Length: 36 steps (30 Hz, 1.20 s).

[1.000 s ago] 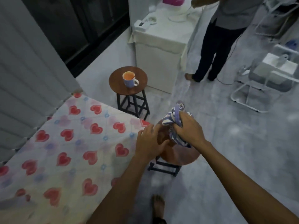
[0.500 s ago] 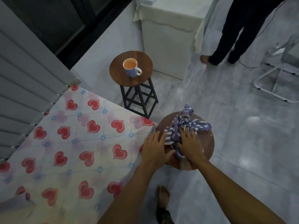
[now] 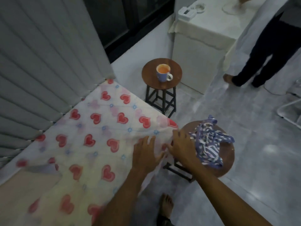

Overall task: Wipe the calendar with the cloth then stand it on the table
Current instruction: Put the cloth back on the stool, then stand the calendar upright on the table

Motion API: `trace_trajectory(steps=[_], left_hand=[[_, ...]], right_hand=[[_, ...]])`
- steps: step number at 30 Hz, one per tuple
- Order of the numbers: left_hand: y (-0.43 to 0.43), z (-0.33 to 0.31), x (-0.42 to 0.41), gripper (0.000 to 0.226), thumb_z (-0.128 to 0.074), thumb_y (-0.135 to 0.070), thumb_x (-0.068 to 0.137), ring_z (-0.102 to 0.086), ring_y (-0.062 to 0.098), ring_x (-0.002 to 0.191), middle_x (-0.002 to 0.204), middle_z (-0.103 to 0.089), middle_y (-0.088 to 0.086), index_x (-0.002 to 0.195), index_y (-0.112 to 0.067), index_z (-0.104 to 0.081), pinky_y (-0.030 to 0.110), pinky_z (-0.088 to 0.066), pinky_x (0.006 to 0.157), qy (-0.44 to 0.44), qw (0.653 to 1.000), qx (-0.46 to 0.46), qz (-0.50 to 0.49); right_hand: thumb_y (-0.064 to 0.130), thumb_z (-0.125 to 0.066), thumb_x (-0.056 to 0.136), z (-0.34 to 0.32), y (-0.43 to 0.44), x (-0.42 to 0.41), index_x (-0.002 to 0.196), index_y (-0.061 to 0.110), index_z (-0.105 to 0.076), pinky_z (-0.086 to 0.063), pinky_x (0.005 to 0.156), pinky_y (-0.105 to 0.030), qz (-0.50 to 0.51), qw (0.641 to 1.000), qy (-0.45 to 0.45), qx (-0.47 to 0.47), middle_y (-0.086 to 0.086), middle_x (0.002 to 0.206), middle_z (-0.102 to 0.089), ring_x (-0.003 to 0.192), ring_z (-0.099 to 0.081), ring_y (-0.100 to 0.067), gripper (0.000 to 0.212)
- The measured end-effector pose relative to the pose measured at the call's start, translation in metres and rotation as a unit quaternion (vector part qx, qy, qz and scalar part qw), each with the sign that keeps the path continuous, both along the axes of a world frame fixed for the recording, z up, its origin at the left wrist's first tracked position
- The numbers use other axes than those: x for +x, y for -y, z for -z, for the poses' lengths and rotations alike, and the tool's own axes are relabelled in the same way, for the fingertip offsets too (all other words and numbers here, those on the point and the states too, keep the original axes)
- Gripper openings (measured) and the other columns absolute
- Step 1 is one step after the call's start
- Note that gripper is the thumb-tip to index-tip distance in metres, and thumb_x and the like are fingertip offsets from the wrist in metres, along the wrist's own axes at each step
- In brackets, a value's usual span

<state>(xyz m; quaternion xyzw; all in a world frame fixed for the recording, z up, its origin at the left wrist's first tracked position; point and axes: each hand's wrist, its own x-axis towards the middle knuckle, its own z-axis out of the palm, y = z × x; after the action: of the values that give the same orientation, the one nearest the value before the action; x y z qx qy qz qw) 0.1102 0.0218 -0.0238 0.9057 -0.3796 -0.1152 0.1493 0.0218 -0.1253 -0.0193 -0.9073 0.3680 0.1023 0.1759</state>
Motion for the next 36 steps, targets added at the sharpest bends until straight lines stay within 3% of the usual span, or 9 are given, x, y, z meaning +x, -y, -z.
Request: trace_trajectory(steps=[5, 7, 15, 18, 22, 26, 28, 32, 36], left_hand=[[-0.146, -0.013, 0.039, 0.08, -0.055, -0.069, 0.087, -0.062, 0.035, 0.13, 0.143, -0.063, 0.015, 0.143, -0.012, -0.061, 0.05, -0.05, 0.104, 0.042, 0.982, 0.001, -0.183], [-0.212, -0.016, 0.051, 0.081, -0.053, -0.07, 0.089, -0.052, 0.032, 0.14, 0.153, -0.055, 0.012, 0.15, -0.017, -0.053, 0.048, -0.042, 0.111, 0.021, 0.963, 0.014, -0.268], [-0.42, -0.017, 0.074, 0.087, -0.072, -0.068, 0.08, -0.061, 0.044, 0.116, 0.128, -0.061, 0.022, 0.135, -0.003, -0.056, 0.055, -0.049, 0.095, 0.019, 0.838, -0.028, -0.544], [-0.462, -0.011, 0.082, 0.102, -0.058, -0.085, 0.076, -0.06, 0.044, 0.117, 0.128, -0.06, 0.023, 0.135, -0.001, -0.052, 0.054, -0.051, 0.094, 0.002, 0.818, -0.048, -0.574], [-0.494, 0.003, 0.106, 0.091, -0.078, -0.064, 0.079, -0.06, 0.029, 0.126, 0.142, -0.057, 0.012, 0.146, -0.012, -0.044, 0.047, -0.055, 0.101, -0.088, 0.807, -0.167, -0.559], [-0.505, 0.011, 0.123, 0.081, -0.084, -0.053, 0.078, -0.057, -0.013, 0.106, 0.126, -0.056, -0.028, 0.146, -0.036, -0.042, 0.01, -0.051, 0.084, -0.176, 0.794, -0.289, -0.505], [-0.504, 0.013, 0.124, 0.087, -0.081, -0.061, 0.078, -0.054, -0.01, 0.107, 0.125, -0.053, -0.032, 0.15, -0.04, -0.036, 0.006, -0.041, 0.081, -0.194, 0.792, -0.302, -0.494], [-0.509, 0.021, 0.124, 0.092, -0.081, -0.063, 0.075, -0.058, 0.011, 0.124, 0.135, -0.057, -0.017, 0.151, -0.038, -0.035, 0.024, -0.047, 0.092, -0.219, 0.783, -0.321, -0.485], [-0.516, 0.021, 0.12, 0.099, -0.084, -0.06, 0.072, -0.057, 0.011, 0.129, 0.144, -0.056, -0.015, 0.152, -0.041, -0.029, 0.028, -0.051, 0.099, -0.231, 0.774, -0.351, -0.473]], right_hand=[[0.055, -0.055, 0.099, -0.024, -0.115, 0.088, 0.156, 0.02, -0.037, -0.053, 0.101, -0.048, -0.172, 0.981, 0.071, 0.047, -0.011, 0.154, -0.047, 0.129, -0.056, -0.035, 0.069], [0.056, -0.055, 0.099, -0.028, -0.164, 0.12, 0.155, 0.021, -0.037, -0.054, 0.1, -0.045, -0.231, 0.968, 0.082, 0.055, -0.009, 0.153, -0.049, 0.128, -0.057, -0.032, 0.069], [0.056, -0.056, 0.098, -0.022, -0.339, 0.213, 0.156, 0.021, -0.036, -0.054, 0.105, -0.049, -0.339, 0.925, 0.088, 0.147, -0.007, 0.152, -0.054, 0.131, -0.059, -0.03, 0.07], [0.049, -0.061, 0.098, -0.012, -0.375, 0.229, 0.156, 0.023, -0.034, -0.051, 0.106, -0.05, -0.335, 0.922, 0.101, 0.169, -0.007, 0.151, -0.055, 0.133, -0.059, -0.029, 0.069], [0.043, -0.062, 0.099, 0.003, -0.4, 0.237, 0.162, 0.021, -0.025, -0.052, 0.108, -0.052, -0.311, 0.926, 0.087, 0.196, -0.008, 0.15, -0.055, 0.133, -0.058, -0.03, 0.076], [0.039, -0.065, 0.099, 0.011, -0.405, 0.236, 0.164, 0.019, -0.023, -0.053, 0.107, -0.052, -0.28, 0.931, 0.092, 0.216, -0.011, 0.15, -0.057, 0.132, -0.06, -0.032, 0.08], [0.038, -0.067, 0.098, 0.013, -0.403, 0.234, 0.163, 0.02, -0.024, -0.053, 0.107, -0.051, -0.269, 0.93, 0.096, 0.23, -0.012, 0.149, -0.059, 0.13, -0.062, -0.032, 0.08], [0.034, -0.07, 0.097, 0.016, -0.404, 0.233, 0.163, 0.017, -0.026, -0.055, 0.103, -0.043, -0.266, 0.93, 0.11, 0.23, -0.014, 0.143, -0.065, 0.125, -0.066, -0.035, 0.082], [0.029, -0.072, 0.096, 0.016, -0.408, 0.236, 0.163, 0.014, -0.028, -0.052, 0.098, -0.034, -0.272, 0.926, 0.124, 0.232, -0.016, 0.141, -0.066, 0.122, -0.067, -0.037, 0.081]])
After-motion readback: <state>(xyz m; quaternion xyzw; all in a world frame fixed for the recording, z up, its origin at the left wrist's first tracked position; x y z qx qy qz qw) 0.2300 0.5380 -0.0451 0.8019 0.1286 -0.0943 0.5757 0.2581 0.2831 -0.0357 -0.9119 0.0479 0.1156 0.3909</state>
